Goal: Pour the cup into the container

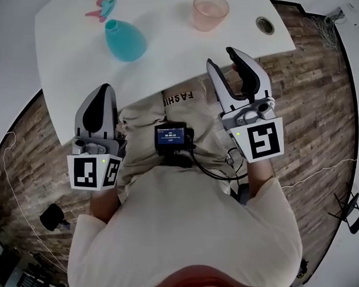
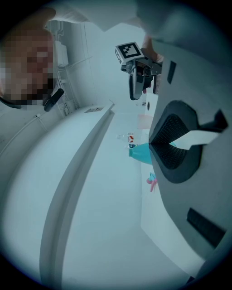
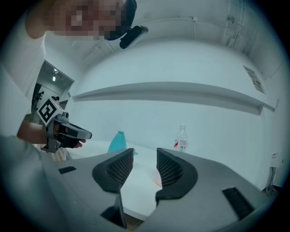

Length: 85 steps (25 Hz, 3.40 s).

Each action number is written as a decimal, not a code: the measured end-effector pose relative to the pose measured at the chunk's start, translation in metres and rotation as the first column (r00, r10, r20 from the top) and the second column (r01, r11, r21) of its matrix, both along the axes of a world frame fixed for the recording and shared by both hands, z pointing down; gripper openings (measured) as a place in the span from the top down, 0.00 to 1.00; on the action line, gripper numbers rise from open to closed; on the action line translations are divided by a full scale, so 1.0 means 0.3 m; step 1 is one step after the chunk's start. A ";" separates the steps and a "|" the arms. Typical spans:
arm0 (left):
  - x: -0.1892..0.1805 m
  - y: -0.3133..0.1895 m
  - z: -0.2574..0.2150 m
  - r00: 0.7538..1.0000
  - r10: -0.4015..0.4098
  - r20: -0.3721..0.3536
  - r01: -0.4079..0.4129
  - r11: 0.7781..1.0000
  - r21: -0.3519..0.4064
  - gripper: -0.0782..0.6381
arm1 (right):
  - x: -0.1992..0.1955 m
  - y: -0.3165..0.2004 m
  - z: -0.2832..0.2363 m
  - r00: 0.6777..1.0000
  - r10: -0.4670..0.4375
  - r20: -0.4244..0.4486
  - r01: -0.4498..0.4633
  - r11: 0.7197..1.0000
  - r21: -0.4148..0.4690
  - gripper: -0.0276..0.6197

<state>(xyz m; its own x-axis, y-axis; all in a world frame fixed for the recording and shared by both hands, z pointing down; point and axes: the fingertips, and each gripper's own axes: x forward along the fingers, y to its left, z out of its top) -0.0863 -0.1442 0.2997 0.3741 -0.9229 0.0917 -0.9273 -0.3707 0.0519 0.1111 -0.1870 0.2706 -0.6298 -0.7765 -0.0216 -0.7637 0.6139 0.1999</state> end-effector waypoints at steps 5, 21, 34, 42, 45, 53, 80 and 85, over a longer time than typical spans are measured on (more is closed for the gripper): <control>0.011 -0.012 -0.007 1.000 0.006 -0.011 -0.006 1.000 0.002 0.87 | -0.025 -0.024 -0.011 1.000 -0.011 -0.024 0.011 1.000 -0.007 0.73; -0.072 -0.017 -0.043 0.999 -0.031 0.005 0.031 0.999 0.018 0.87 | 0.010 -0.123 -0.009 0.993 -0.041 -0.112 0.037 0.998 -0.043 0.65; -0.021 0.005 -0.015 1.000 -0.024 0.013 0.024 1.000 -0.007 0.87 | 0.038 -0.175 0.026 0.983 -0.093 -0.157 0.080 0.993 -0.084 0.61; 0.002 -0.002 -0.006 0.999 -0.018 0.035 0.018 1.000 -0.017 0.87 | 0.069 -0.225 0.058 0.984 -0.111 -0.140 0.095 0.989 -0.116 0.60; 0.005 0.001 -0.004 0.999 -0.018 0.041 0.019 1.000 -0.022 0.87 | 0.073 -0.238 0.068 0.982 -0.122 -0.141 0.104 0.987 -0.126 0.59; 0.002 -0.007 -0.002 0.998 -0.027 0.051 0.028 0.999 -0.029 0.87 | 0.099 -0.269 0.080 0.979 -0.131 -0.156 0.111 0.985 -0.132 0.58; -0.041 -0.023 -0.009 0.996 -0.064 0.066 0.066 0.998 -0.017 0.87 | 0.098 -0.346 0.142 0.951 -0.270 -0.152 0.231 0.945 -0.230 0.47; -0.049 -0.027 0.012 0.994 -0.074 0.079 0.075 0.997 -0.018 0.87 | 0.087 -0.370 0.143 0.939 -0.299 -0.169 0.258 0.939 -0.226 0.45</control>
